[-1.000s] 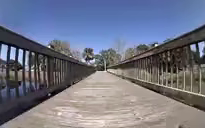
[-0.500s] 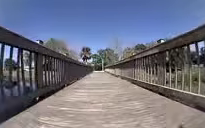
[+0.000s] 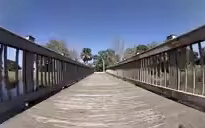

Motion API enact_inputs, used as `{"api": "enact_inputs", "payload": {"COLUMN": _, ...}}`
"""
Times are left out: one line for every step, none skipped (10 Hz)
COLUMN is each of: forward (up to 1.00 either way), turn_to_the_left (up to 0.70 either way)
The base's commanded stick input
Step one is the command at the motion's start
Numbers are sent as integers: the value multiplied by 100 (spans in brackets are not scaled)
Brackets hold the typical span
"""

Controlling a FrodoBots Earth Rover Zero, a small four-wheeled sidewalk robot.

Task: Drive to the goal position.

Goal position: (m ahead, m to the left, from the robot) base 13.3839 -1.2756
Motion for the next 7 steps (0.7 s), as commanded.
{"api": "enact_inputs", "payload": {"forward": 70, "turn_to_the_left": 0}}
{"api": "enact_inputs", "payload": {"forward": 70, "turn_to_the_left": 0}}
{"api": "enact_inputs", "payload": {"forward": 70, "turn_to_the_left": 0}}
{"api": "enact_inputs", "payload": {"forward": 70, "turn_to_the_left": 0}}
{"api": "enact_inputs", "payload": {"forward": 70, "turn_to_the_left": 0}}
{"api": "enact_inputs", "payload": {"forward": 70, "turn_to_the_left": -2}}
{"api": "enact_inputs", "payload": {"forward": 70, "turn_to_the_left": -34}}
